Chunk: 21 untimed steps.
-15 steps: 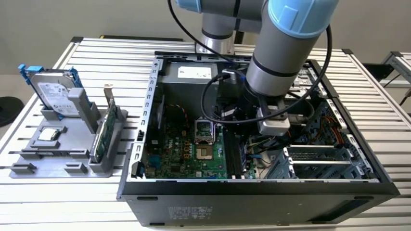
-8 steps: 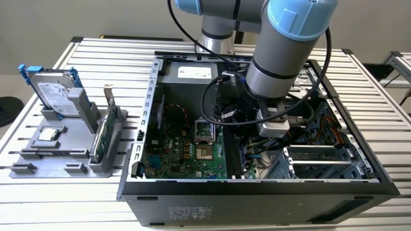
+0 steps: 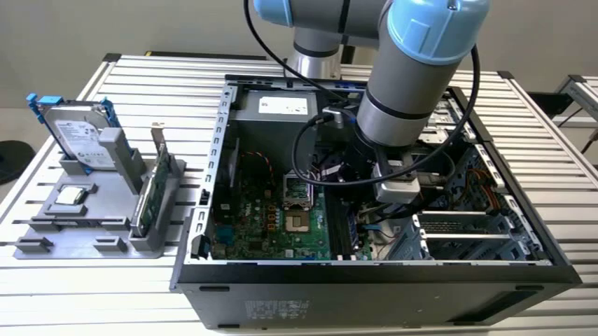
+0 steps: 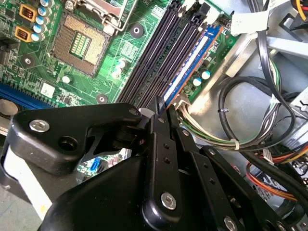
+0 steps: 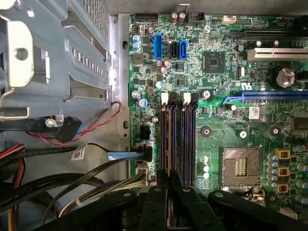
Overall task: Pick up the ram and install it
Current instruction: 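Insert the ram into the slot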
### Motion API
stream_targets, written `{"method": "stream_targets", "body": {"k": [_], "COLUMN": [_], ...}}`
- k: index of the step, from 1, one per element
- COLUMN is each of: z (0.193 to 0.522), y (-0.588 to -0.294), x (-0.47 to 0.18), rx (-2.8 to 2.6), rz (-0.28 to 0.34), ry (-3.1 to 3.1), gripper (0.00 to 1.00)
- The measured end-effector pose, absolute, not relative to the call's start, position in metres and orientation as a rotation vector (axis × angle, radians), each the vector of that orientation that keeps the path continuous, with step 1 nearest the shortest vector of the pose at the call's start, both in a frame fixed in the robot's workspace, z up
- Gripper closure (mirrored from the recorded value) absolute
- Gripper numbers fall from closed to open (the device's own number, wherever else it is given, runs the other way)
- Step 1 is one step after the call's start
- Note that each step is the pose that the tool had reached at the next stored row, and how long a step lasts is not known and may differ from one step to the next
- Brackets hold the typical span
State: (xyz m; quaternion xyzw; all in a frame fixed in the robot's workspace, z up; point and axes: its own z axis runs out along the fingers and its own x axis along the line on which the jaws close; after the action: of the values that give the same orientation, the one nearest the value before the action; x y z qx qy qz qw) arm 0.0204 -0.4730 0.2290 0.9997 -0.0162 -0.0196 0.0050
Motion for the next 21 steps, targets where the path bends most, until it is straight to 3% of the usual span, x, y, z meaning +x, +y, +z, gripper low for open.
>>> {"method": "stream_targets", "body": {"k": [21], "z": [0.2229], "y": [-0.4745], "x": [0.0204], "rx": [3.128], "rz": [-0.061], "ry": [-0.051], "gripper": [1.00]}}
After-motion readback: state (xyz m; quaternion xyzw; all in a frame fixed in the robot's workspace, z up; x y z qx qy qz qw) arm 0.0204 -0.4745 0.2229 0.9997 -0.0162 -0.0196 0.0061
